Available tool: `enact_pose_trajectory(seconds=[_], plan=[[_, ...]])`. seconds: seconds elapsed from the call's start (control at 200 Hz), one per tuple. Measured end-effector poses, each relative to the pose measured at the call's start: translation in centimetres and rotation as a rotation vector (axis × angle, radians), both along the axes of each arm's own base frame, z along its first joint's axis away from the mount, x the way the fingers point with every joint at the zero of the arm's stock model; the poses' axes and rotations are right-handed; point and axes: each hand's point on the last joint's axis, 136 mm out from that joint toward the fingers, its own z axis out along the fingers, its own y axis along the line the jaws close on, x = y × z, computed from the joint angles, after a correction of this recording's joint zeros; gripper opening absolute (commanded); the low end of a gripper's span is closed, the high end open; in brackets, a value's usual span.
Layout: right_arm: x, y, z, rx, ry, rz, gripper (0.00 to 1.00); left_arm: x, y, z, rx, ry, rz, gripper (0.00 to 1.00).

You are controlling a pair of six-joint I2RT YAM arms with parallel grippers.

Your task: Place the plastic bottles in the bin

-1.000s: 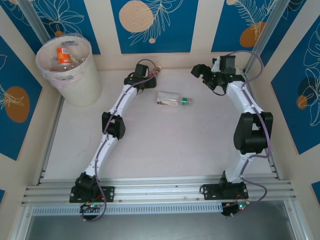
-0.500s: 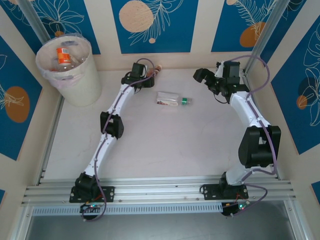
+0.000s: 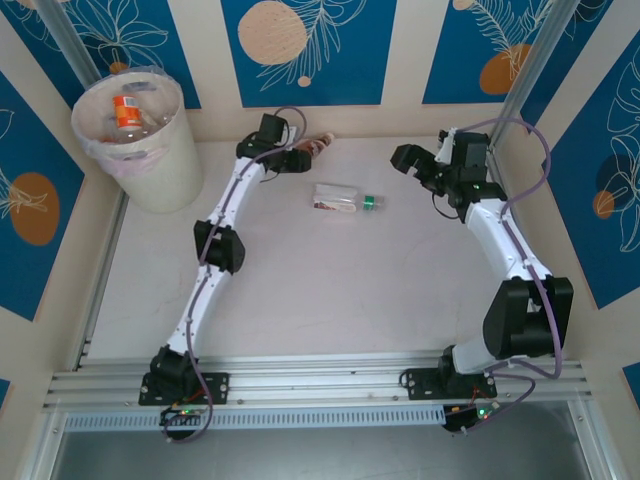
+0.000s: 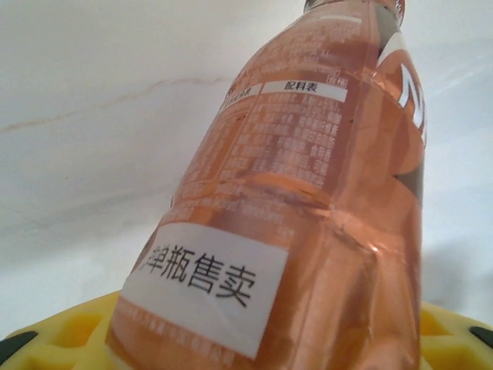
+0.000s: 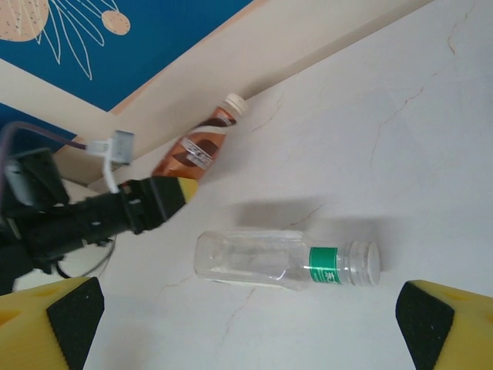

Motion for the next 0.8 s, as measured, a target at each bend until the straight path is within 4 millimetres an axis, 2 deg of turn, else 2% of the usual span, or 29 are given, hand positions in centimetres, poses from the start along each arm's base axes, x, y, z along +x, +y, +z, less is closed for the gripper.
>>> enact_pose_trajectory(seconds=[0.12,0.24,0.415,0.545,0.66,0.8], plan=[[-1.1,-0.3,-0.2,-0.007,-0.002,-0.008,1.00,-1.7,0.5,5.8,-0.019,-0.015,-0.012,0.00],[-1.7,-0.6,-0.5,-0.008,-0.007,-0.015,1.00,-4.6,1.8,12.2,-0.041,-0.078,-0.012,0.00],[-2.1,-0.6,-0.9,-0.001,-0.038,-0.006,0.99,-9.0,3.8,19.3,-0.071,-0.208,0.003,0.00],[-2.1,-0.2,-0.7,0.013,-0.057,0.013,1.00,-11.0,4.8,22.7,-0.080,-0.280,0.019,0.00],[-2.0,0.1,0.0,0.028,-0.084,0.033,1.00,-12.6,6.0,24.2,-0.058,-0.310,0.041,0.00],[-2.4,0.4,0.8,0.037,-0.111,0.046,0.99,-14.8,8.9,27.2,0.025,-0.357,0.101,0.00]])
